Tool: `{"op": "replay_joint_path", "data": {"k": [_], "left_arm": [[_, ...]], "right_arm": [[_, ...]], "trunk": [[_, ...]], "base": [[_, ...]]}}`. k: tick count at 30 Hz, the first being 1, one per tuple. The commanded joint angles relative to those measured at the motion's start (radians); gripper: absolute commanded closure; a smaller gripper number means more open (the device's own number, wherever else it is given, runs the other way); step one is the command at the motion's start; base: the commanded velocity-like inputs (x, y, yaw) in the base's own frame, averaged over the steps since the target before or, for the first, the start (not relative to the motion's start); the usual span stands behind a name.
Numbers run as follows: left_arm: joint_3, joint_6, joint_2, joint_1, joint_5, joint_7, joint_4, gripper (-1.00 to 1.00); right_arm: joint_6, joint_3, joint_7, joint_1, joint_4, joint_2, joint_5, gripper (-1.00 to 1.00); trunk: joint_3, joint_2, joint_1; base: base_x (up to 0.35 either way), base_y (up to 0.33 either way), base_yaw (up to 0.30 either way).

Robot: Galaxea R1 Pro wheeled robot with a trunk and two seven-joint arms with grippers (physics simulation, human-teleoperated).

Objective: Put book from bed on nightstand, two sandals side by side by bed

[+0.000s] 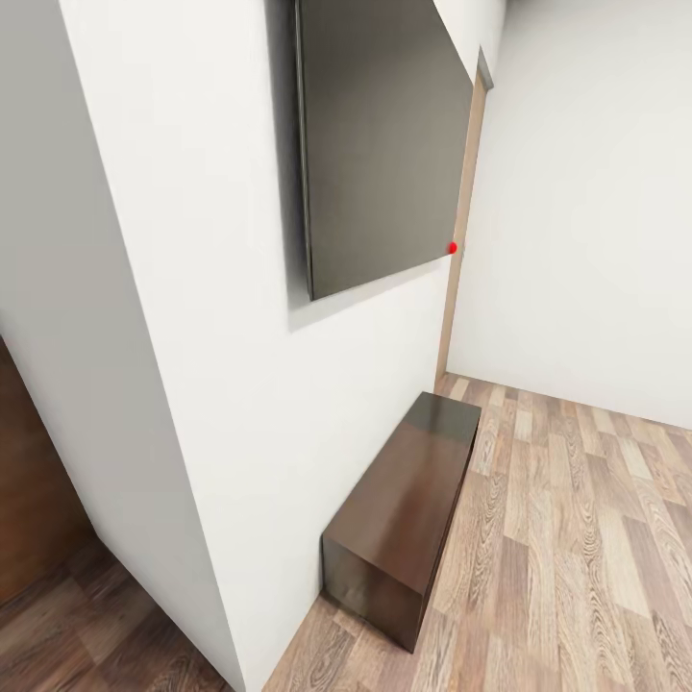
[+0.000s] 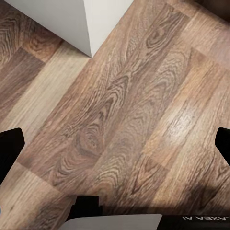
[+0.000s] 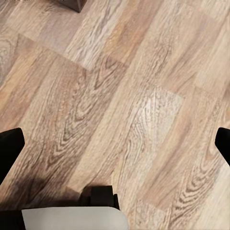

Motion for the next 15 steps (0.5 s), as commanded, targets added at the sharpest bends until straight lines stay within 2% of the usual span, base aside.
{"op": "replay_joint_path", "data": {"k": [1, 10, 15], "left_arm": [[0.002, -0.004, 0.000, 0.000, 0.003, -0.001, 0.001, -1.00], [0.002, -0.007, 0.000, 0.000, 0.004, -0.001, 0.002, -1.00], [0.001, -0.007, -0.002, 0.000, 0.005, -0.001, 0.002, -1.00]], "right_arm": [[-0.002, -0.001, -0.001, 0.000, -0.001, 0.000, 0.000, -1.00], [-0.003, -0.002, 0.000, 0.000, 0.000, -0.001, 0.001, -1.00], [-0.003, -0.001, 0.000, 0.000, 0.000, 0.000, 0.001, -1.00]], "trunk": [[-0.001, 0.000, 0.000], [-0.001, 0.000, 0.000], [-0.001, 0.000, 0.000]], "base": [[0.000, 0.000, 0.000], [0.000, 0.000, 0.005], [0.000, 0.000, 0.187]]}}
